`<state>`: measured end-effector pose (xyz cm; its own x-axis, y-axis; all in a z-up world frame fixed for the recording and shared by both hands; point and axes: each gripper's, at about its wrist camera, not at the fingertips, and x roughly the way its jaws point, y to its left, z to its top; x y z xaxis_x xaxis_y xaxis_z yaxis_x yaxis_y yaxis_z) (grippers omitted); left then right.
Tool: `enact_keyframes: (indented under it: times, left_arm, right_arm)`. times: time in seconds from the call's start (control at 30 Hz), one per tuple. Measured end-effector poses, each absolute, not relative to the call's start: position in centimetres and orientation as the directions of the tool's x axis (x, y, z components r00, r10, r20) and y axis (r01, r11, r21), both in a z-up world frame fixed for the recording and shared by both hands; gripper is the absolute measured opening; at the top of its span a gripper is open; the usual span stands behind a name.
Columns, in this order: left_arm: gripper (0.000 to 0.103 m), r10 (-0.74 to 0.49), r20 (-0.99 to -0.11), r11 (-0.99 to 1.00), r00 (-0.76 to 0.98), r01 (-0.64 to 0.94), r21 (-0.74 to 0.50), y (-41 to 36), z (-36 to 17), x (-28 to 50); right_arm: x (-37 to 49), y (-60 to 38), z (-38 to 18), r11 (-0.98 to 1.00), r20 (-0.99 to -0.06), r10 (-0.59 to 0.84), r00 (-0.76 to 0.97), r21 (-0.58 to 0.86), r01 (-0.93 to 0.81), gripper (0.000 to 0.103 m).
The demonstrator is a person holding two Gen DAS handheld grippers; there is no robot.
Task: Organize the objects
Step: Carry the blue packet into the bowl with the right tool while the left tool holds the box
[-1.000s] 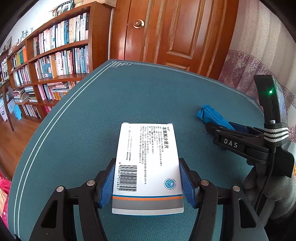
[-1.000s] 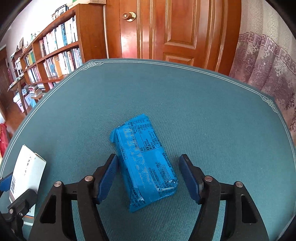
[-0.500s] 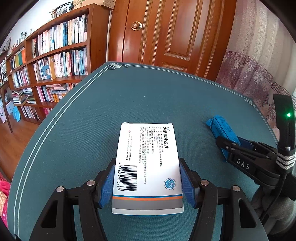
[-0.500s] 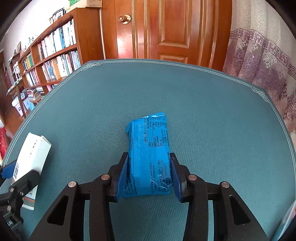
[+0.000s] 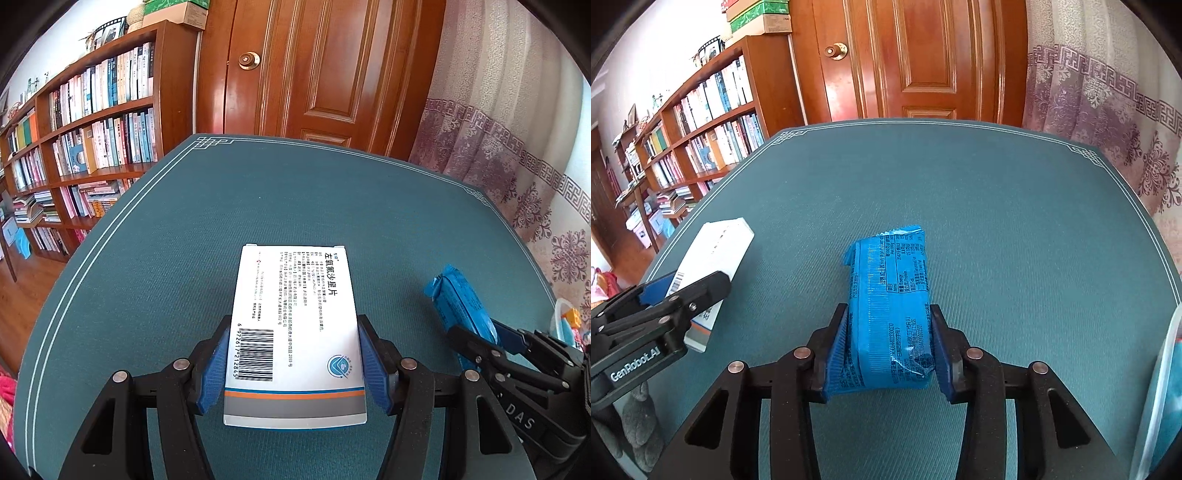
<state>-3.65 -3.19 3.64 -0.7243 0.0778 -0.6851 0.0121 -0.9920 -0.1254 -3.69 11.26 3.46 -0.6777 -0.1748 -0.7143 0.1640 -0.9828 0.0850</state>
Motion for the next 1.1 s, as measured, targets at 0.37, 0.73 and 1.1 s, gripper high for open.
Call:
enact_keyframes:
  times: [0.37,0.73,1.1]
  left_arm:
    - [0.066,0.113,-0.683,-0.993,-0.721,-0.054,-0.108,-1.4,3.5,-3.0]
    - [0.066,0.133,-0.693,-0.991,-0.708,-0.103,-0.085,0.1,3.1,-2.5]
    - [0.066,0.174,-0.691,-0.984,-0.702,-0.152,-0.093,1.6,3.9,-1.4]
  right_arm:
    - [1.9,14.6,3.9,-0.988,-0.704,-0.153,-0.693,0.134,0.082,0.043]
    - [6.3,19.1,5.8,-0.987,-0.669,-0.105,-0.736,0.159,-0.004,0.043]
    - [9.1,25.2,7.7,-0.981,-0.638,0.017,-0.770,0.137,-0.135,0.043]
